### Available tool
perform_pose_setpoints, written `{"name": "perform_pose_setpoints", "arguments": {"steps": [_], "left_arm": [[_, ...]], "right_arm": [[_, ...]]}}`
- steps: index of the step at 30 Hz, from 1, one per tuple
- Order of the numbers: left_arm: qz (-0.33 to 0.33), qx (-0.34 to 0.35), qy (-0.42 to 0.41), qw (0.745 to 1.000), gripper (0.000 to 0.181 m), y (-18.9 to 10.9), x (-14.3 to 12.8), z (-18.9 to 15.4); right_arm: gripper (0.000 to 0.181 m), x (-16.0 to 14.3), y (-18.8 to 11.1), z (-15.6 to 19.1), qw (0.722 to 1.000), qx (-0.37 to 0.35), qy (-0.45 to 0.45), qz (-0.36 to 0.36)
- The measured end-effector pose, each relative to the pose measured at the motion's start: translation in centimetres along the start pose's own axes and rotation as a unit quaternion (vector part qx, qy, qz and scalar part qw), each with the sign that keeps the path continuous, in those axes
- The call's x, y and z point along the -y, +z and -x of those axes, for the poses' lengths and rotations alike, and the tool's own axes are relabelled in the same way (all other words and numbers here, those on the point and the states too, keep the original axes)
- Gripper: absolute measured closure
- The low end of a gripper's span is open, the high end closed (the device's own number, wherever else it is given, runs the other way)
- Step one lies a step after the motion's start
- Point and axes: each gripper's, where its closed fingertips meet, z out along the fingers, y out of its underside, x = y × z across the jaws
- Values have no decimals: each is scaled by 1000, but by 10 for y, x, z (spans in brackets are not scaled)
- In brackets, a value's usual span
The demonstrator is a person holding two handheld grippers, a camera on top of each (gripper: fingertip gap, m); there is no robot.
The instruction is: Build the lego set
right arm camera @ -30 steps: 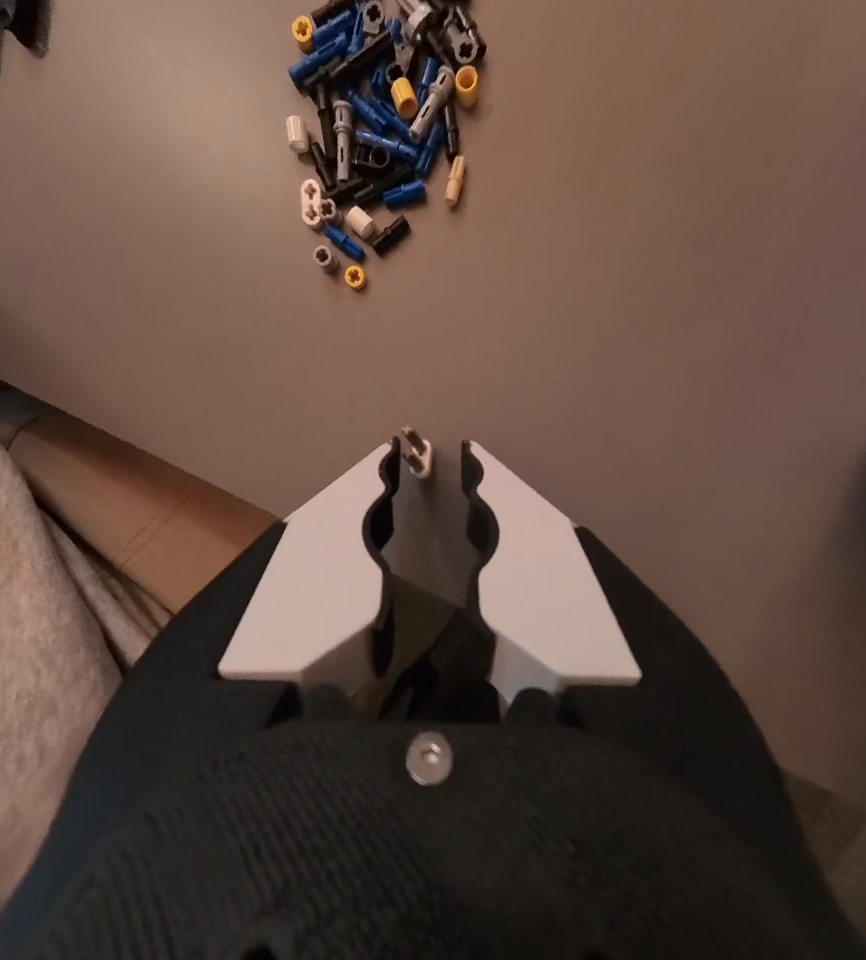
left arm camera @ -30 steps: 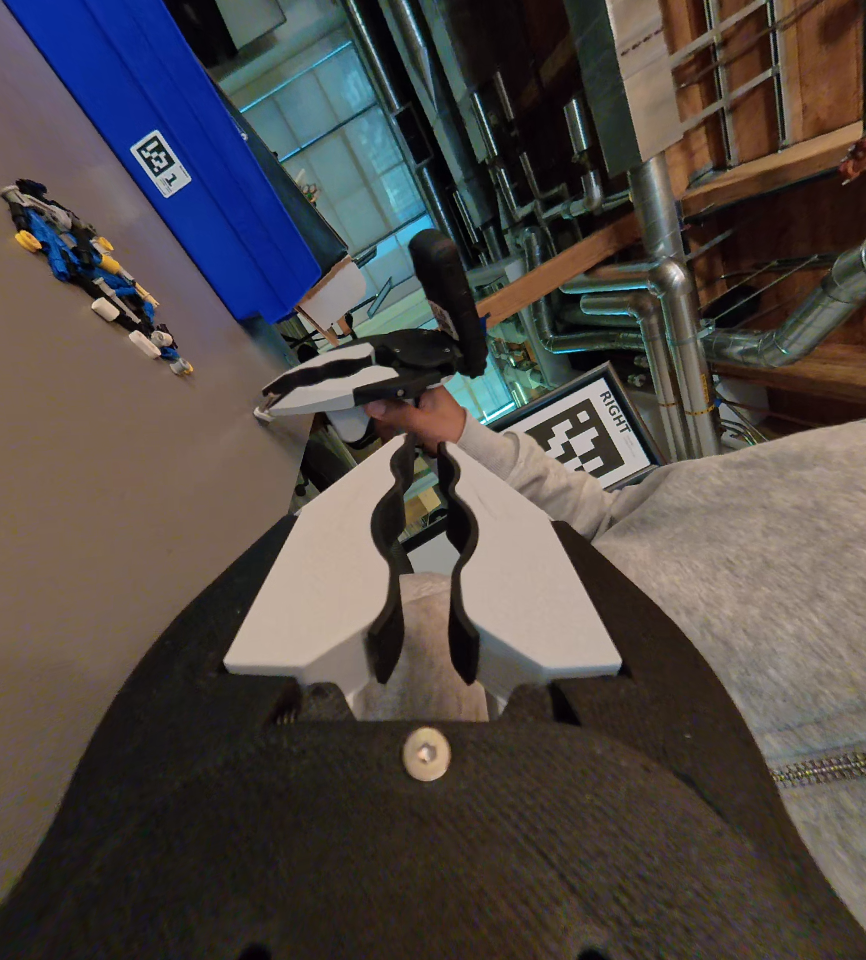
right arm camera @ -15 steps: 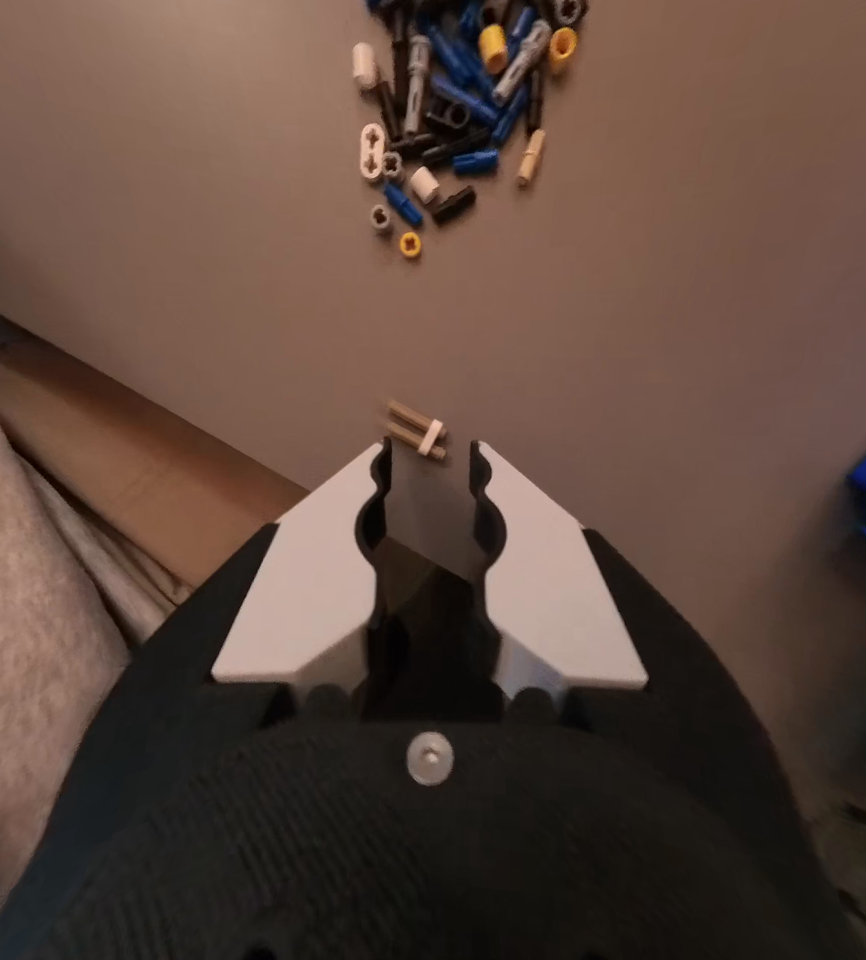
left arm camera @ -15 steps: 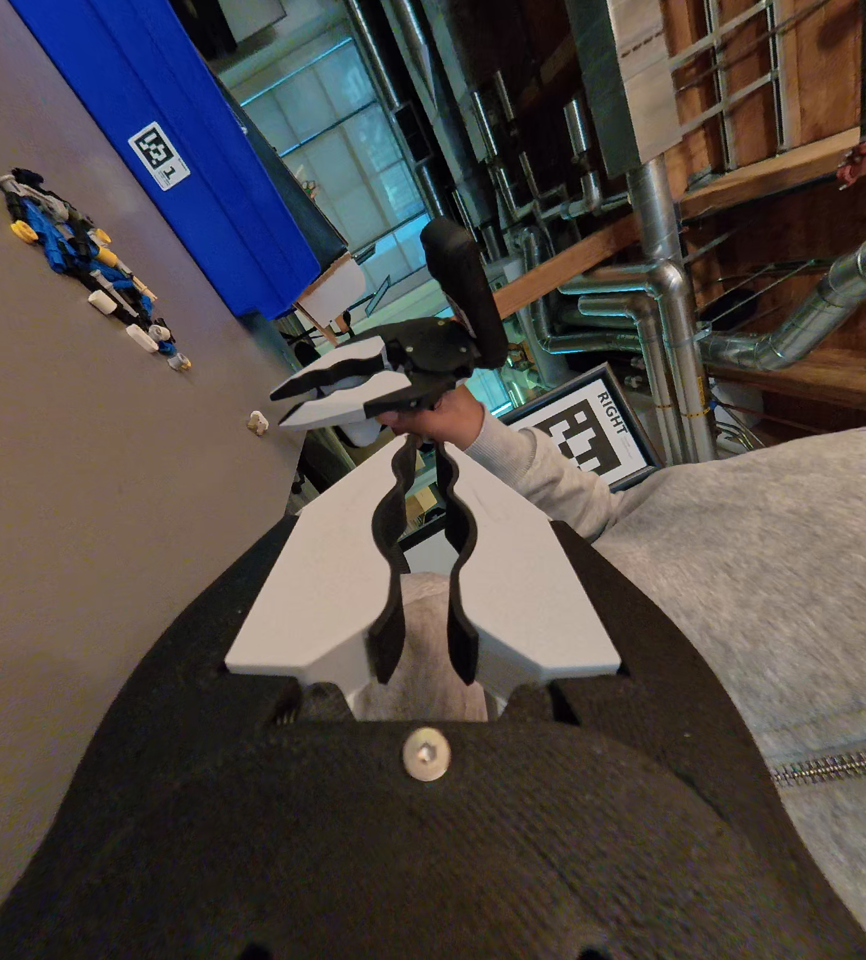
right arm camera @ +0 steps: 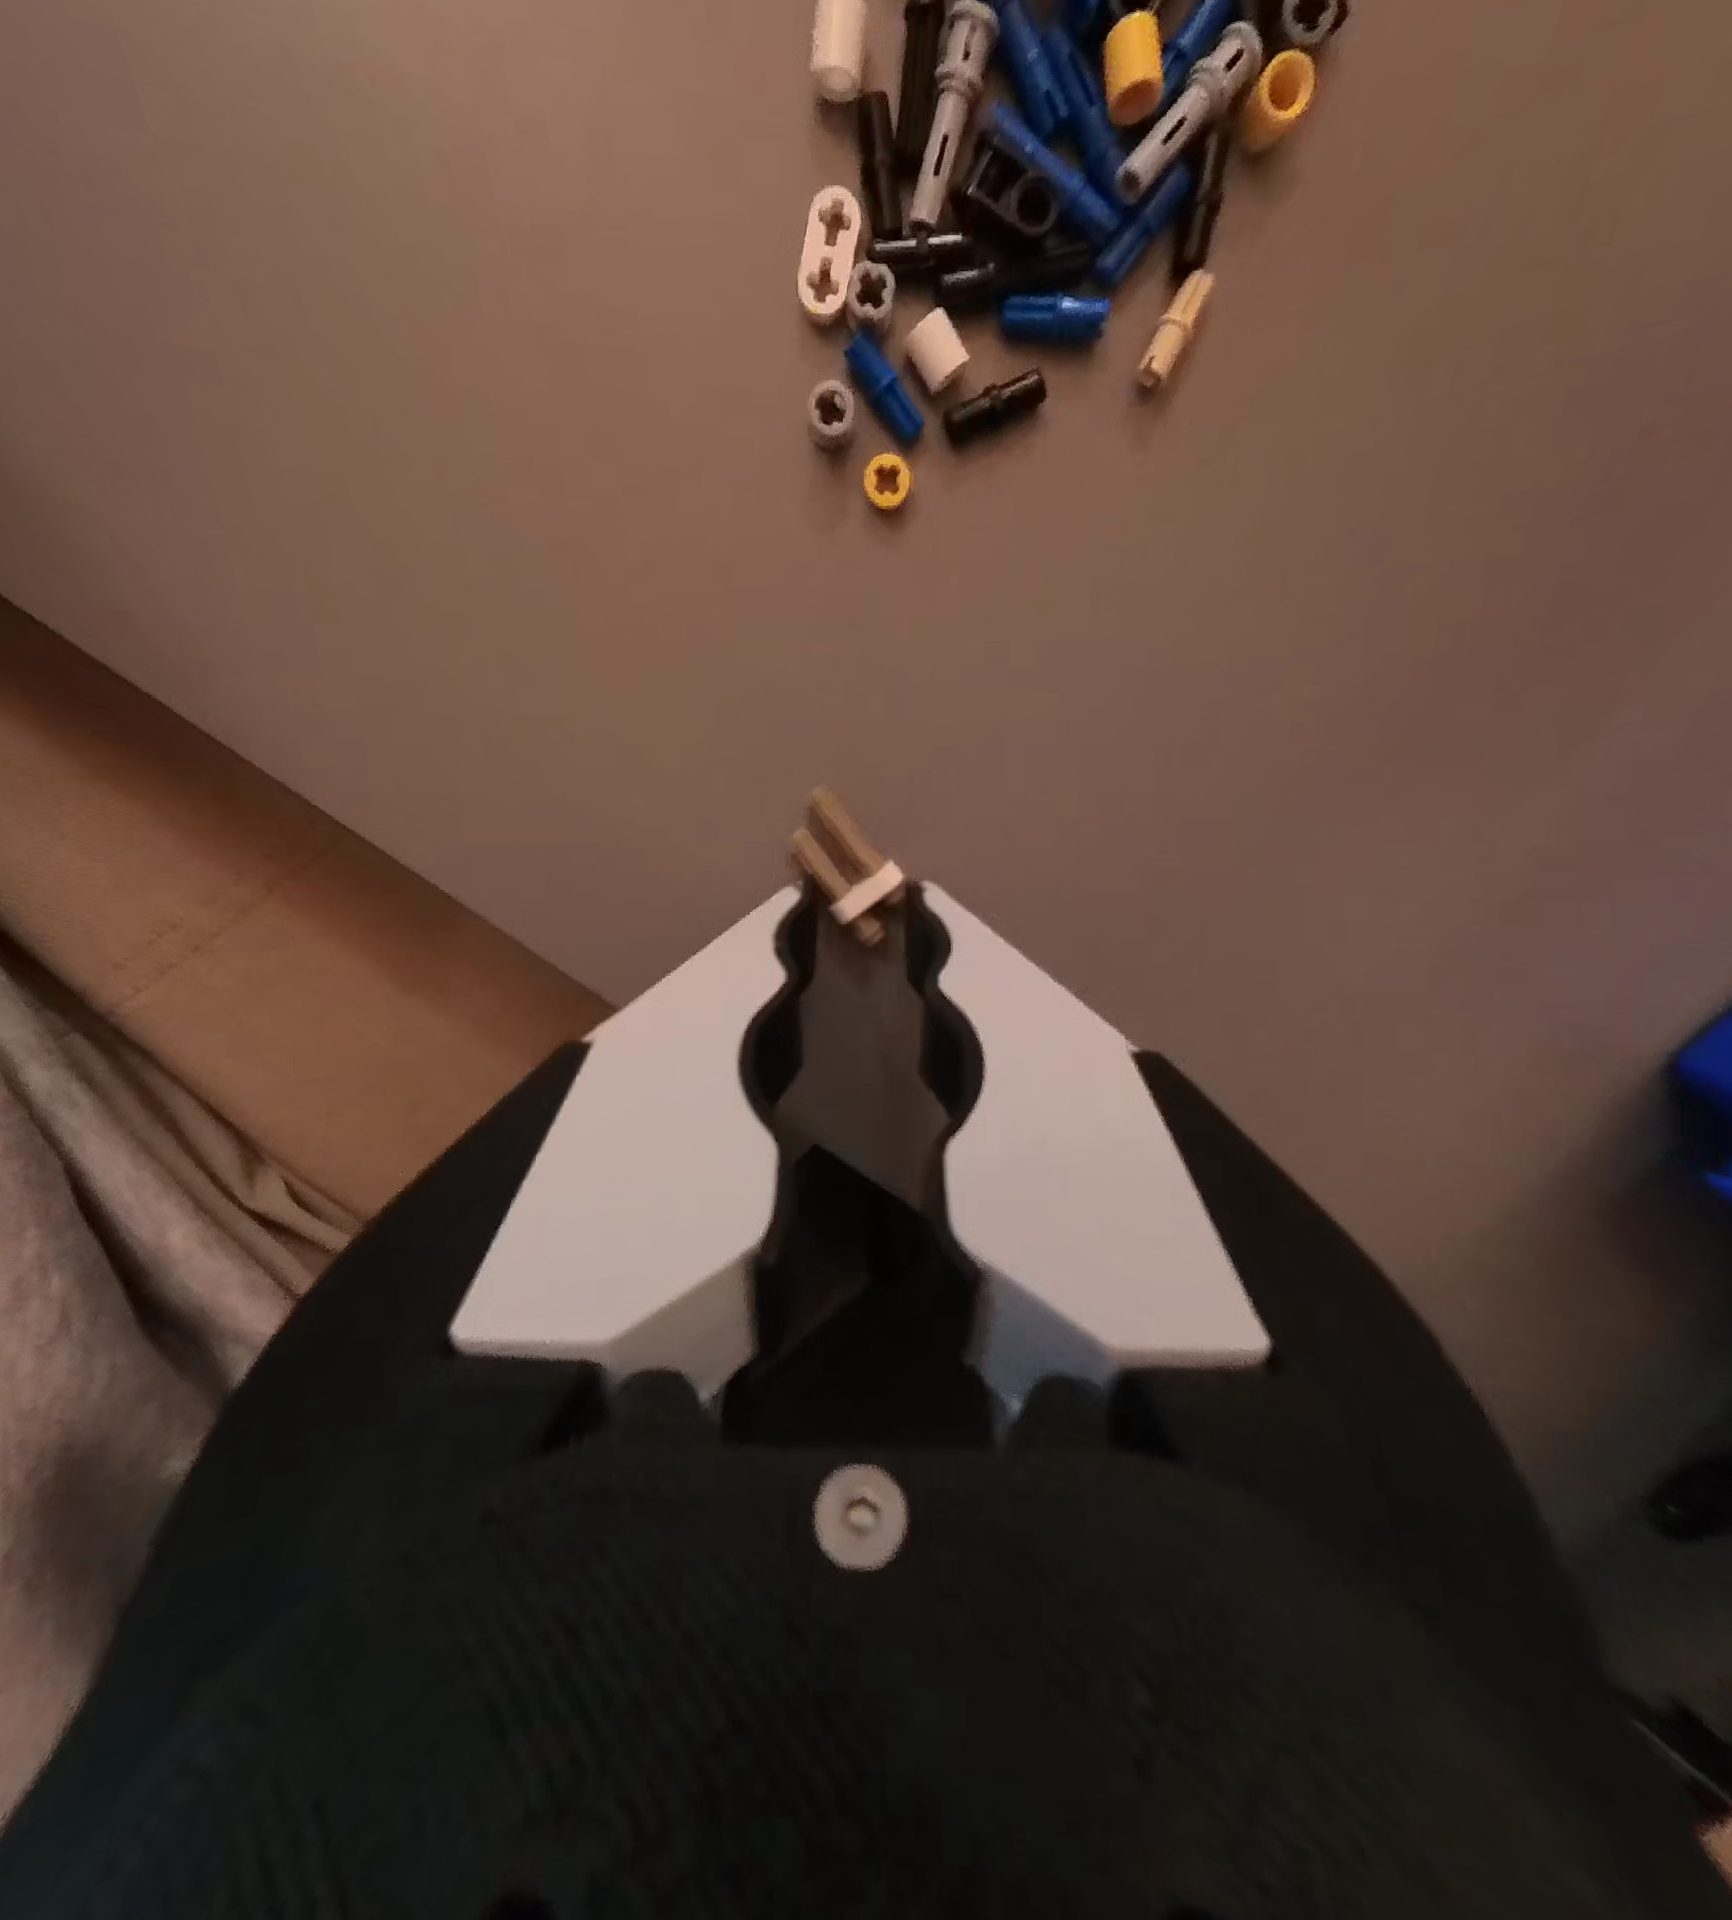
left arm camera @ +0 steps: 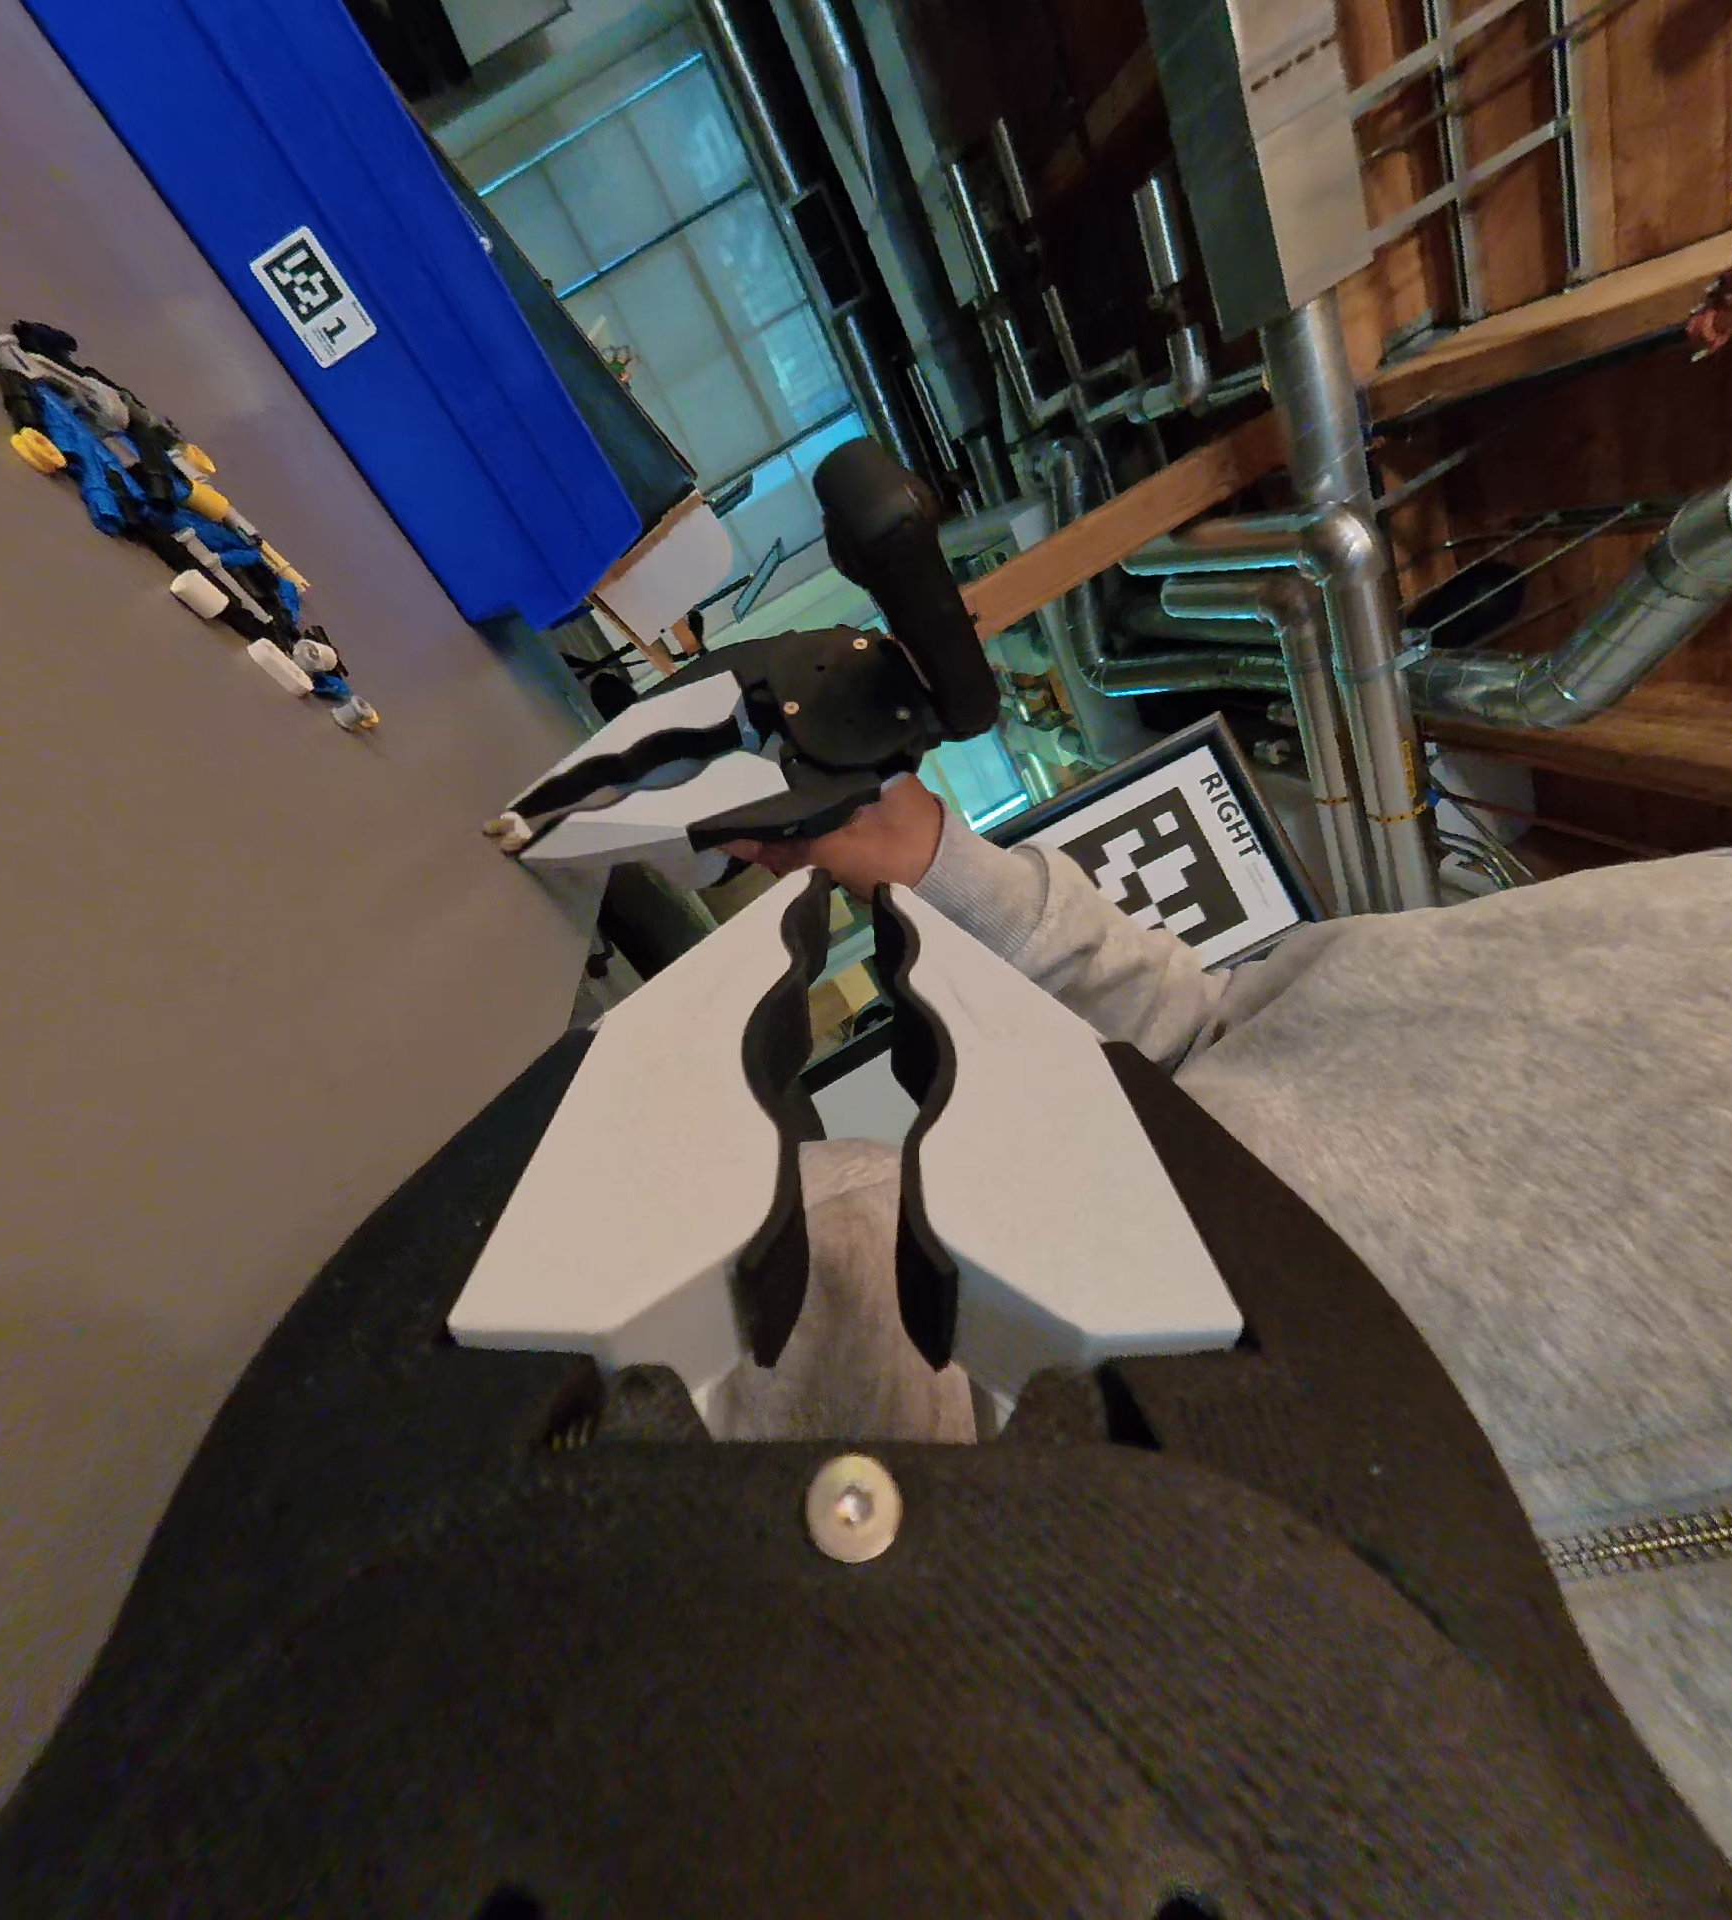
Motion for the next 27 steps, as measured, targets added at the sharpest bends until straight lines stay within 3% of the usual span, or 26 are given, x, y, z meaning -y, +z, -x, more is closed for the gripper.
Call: {"name": "perform_pose_setpoints", "arguments": {"steps": [3,6,9,11,14,17,22,27], "left_arm": [[3,7,9,1000,174,1,-1,1],[1,19,31,999,170,2,-1,2],[-1,47,78,996,166,4,-1,4],[-12,71,129,989,164,6,2,4],[-39,124,235,963,156,7,9,2],[-39,169,324,930,152,8,10,0],[-56,207,393,894,167,4,17,-2],[-51,197,385,900,167,4,15,-4]], "right_arm": [[168,13,-5,8,998,30,13,-46],[168,54,-32,41,969,157,78,-173],[168,97,-74,74,886,315,162,-300],[169,114,-91,91,827,395,202,-345],[169,128,-99,117,747,497,250,-363],[169,134,-96,132,695,549,290,-363],[169,138,-95,138,648,583,326,-367],[168,135,-96,138,654,579,325,-362]]}}
